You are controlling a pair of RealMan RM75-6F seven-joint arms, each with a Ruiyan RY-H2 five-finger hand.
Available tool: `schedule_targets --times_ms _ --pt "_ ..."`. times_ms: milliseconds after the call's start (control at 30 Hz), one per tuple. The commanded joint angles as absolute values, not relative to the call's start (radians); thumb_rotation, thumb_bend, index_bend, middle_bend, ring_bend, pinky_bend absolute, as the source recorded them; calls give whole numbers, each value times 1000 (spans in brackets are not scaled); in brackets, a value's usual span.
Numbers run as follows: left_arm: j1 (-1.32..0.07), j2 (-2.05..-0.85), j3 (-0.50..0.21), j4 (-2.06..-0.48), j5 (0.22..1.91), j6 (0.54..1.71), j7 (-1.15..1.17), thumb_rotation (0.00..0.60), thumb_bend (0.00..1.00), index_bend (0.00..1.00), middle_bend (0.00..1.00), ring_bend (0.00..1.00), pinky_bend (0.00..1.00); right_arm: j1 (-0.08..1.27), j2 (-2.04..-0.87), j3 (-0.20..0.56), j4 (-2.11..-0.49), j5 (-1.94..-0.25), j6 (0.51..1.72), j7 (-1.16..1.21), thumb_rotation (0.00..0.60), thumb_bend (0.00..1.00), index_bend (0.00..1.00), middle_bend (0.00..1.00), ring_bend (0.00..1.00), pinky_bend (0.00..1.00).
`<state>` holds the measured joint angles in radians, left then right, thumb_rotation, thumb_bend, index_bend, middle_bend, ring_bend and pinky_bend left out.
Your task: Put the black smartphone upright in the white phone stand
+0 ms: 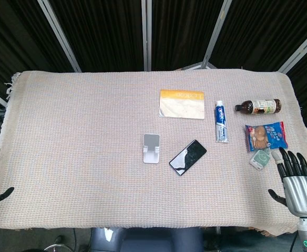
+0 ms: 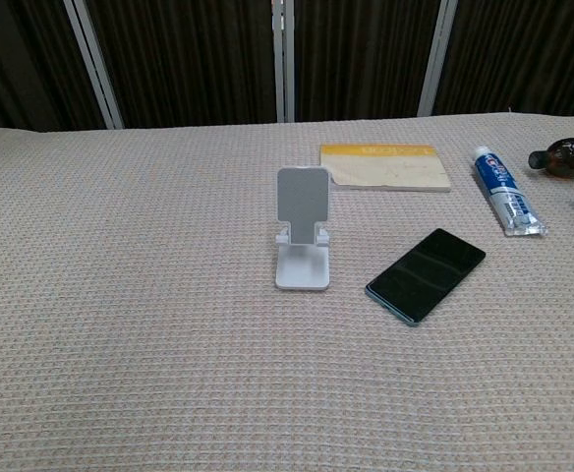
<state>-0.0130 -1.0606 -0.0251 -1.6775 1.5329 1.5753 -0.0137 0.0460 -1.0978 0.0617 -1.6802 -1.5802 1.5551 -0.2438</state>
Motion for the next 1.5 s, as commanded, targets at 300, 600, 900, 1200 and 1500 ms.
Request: schedule_targets --times_ms 300,600,900,1200,1500 --pt "-12 -1058 -27 -1683 1533 1578 -21 600 0 0 0 0 0 67 -1087 50 -1687 -1596 1514 -227 600 0 0 0 0 0" --pt "-21 -1067 -41 -1673 1503 1558 -17 600 0 0 0 0 0 320 -1110 79 -1601 -1697 1211 -133 600 0 0 0 0 11" --pt "-40 -1090 -57 -1664 1450 1515 28 600 0 0 0 0 0 612 -1245 103 -1436 -1790 934 71 600 0 20 109 40 206" --pt "-59 -1108 -76 -1647 1389 1470 61 600 0 0 0 0 0 777 -1405 95 -1251 -1799 781 122 600 0 46 142 72 208" --pt "-71 -1124 -84 -1628 1351 1441 84 600 0 0 0 0 0 846 -1513 48 -1091 -1811 729 92 600 0 76 160 90 211"
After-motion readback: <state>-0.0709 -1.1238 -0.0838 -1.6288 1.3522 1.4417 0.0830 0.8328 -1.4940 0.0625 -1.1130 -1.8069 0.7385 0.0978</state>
